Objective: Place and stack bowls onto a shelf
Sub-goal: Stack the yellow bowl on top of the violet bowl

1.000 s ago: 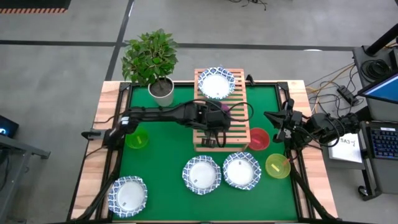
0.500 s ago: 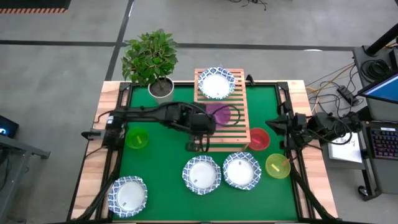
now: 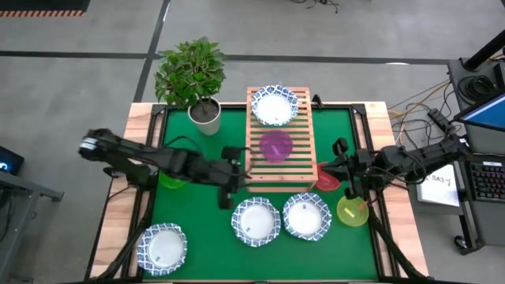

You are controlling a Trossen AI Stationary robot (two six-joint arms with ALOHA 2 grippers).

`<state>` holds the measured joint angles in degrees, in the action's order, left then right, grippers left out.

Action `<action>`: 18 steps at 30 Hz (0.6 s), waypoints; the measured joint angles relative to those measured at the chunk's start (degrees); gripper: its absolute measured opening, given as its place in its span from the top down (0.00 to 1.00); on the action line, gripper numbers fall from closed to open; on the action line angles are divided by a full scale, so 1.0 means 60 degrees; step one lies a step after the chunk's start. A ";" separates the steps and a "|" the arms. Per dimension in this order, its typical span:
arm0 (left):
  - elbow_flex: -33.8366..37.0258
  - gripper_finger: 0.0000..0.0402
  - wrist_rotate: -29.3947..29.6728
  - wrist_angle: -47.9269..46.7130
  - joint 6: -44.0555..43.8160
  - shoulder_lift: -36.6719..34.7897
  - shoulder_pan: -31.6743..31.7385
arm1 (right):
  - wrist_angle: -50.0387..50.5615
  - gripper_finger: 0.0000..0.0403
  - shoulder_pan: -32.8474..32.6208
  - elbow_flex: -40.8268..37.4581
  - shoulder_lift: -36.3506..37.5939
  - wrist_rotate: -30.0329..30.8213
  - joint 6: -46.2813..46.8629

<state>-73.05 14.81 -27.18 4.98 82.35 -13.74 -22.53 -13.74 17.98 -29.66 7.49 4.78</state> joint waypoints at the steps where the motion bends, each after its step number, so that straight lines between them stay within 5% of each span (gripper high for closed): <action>1: 0.0501 0.83 0.0008 0.0579 0.0013 -0.0263 -0.0033 | 0.0051 0.97 -0.0007 0.0120 -0.0204 -0.0001 0.0102; 9: 0.3080 0.83 0.0040 0.2505 -0.0041 -0.2197 -0.0087 | 0.3890 0.97 -0.0363 0.2665 -0.1681 -0.0004 0.1306; 18: 0.3536 0.83 0.0041 0.2502 -0.0243 -0.3831 -0.0098 | 1.0607 0.97 -0.0785 0.6566 -0.3699 0.0002 0.4362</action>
<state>-51.83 15.05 -12.17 3.53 59.36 -14.33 41.12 -18.45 57.37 -51.85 7.50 30.95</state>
